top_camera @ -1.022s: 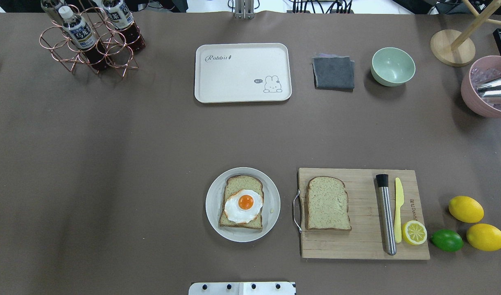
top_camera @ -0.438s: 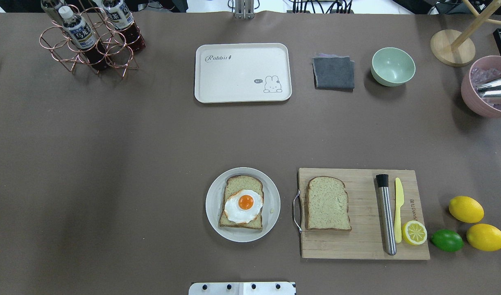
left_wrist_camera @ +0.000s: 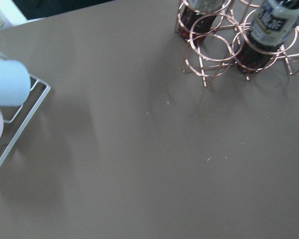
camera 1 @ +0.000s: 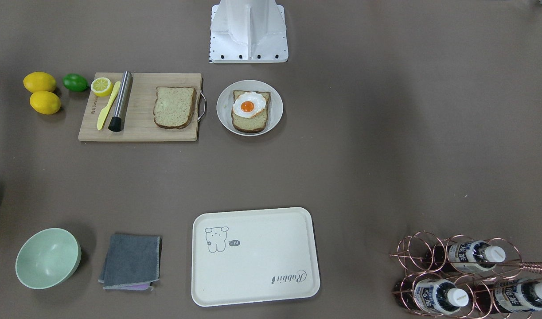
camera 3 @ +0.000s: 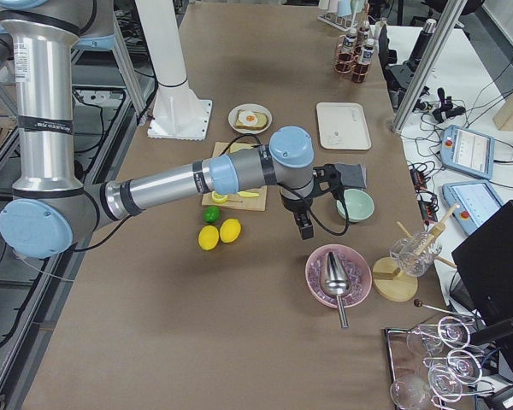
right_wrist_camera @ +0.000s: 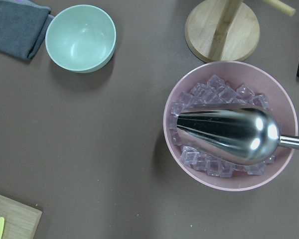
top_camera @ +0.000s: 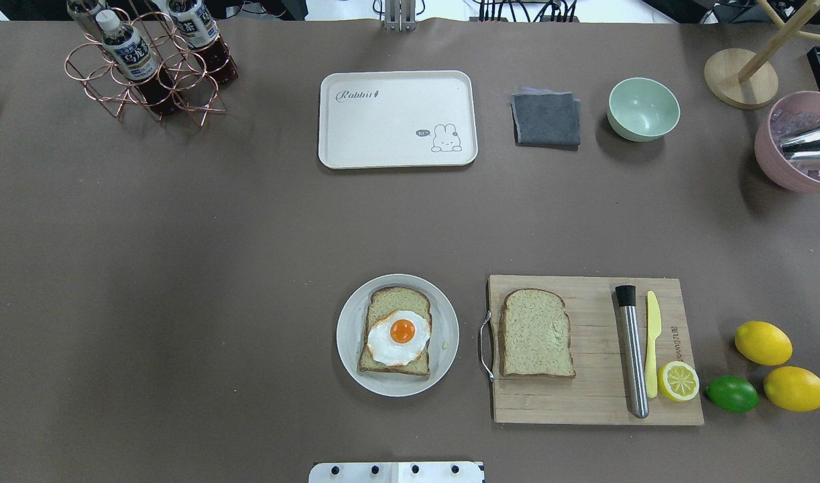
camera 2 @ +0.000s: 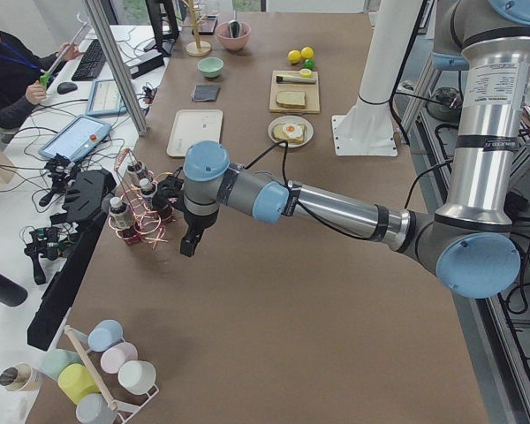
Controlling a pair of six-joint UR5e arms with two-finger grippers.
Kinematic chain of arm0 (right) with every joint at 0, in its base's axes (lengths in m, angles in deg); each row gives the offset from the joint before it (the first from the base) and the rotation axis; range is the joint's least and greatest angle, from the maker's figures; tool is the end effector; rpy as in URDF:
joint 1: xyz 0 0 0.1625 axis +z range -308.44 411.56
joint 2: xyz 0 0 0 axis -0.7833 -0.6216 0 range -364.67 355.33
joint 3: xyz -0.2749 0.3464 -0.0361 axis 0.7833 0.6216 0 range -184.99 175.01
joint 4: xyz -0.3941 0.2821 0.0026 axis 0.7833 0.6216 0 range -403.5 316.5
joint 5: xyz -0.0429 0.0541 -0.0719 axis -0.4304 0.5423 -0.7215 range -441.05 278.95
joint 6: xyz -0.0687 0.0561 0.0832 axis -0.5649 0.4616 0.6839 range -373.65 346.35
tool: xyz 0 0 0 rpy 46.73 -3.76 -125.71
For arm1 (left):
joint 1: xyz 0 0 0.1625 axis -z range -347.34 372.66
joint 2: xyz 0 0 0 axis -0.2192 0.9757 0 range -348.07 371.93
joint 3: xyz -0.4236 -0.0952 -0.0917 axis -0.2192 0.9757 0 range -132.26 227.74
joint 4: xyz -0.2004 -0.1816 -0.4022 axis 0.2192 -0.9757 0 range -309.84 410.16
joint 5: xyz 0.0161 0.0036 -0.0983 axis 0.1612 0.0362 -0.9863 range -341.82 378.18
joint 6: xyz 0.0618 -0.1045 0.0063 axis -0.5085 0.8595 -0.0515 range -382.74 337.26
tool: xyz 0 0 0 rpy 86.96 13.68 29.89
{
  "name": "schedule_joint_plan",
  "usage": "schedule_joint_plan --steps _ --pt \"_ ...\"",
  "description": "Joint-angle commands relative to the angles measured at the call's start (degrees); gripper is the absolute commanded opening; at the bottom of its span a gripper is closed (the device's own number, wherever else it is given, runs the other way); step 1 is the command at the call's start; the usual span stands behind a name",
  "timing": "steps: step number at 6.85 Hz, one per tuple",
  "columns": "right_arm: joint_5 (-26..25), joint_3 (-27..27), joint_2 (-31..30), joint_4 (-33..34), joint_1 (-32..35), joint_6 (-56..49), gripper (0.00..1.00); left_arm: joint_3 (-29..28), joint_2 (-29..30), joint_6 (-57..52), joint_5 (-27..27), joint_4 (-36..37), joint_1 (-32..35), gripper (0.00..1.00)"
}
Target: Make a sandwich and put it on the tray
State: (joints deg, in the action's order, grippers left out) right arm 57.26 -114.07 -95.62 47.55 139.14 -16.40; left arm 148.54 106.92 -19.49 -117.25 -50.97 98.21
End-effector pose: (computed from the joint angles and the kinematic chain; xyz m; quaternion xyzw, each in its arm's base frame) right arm 0.0190 -0.5558 0.5092 0.1367 -0.4042 -0.1014 0.8987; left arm 0.0011 -0.6163 0.5087 0.1890 0.3891 0.0993 0.8961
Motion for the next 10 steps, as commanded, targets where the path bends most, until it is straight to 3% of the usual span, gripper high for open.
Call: schedule_joint_plan --steps 1,3,4,5,6,7,8,9,10 --pt "-0.8 0.1 3.5 -0.7 -8.1 13.6 1.00 -0.1 2.3 6.6 0.7 -3.5 -8.3 0.99" --pt "-9.3 0.5 4.1 -17.7 -21.6 41.4 1.00 5.3 2.7 20.9 5.7 -3.5 -18.2 1.00" --pt "-11.6 0.1 4.1 -22.7 -26.8 49.3 1.00 6.8 4.1 26.8 5.7 -3.5 -20.8 1.00" --pt "-13.6 -1.3 5.0 -23.4 -31.9 58.0 1.00 6.7 7.0 34.0 6.3 -3.3 -25.5 0.99" --pt "-16.6 -1.9 5.1 -23.5 -35.9 63.1 1.00 7.5 9.7 41.1 12.0 -3.5 -30.8 0.99" --pt "-16.8 -3.7 5.0 -23.4 -38.7 70.5 0.98 7.8 12.2 45.6 14.3 -3.5 -35.7 0.99" --pt "-18.5 -4.3 4.9 -23.5 -42.2 75.6 0.98 7.4 14.7 47.5 14.5 -3.5 -37.9 0.99" --pt "-24.9 -5.3 4.6 -24.7 -48.6 82.0 0.98 7.6 16.0 48.9 16.7 -3.5 -39.3 0.99" --pt "-28.1 -4.9 3.6 -30.5 -53.3 86.2 0.98 7.1 16.7 49.0 17.6 -3.4 -40.3 0.99"
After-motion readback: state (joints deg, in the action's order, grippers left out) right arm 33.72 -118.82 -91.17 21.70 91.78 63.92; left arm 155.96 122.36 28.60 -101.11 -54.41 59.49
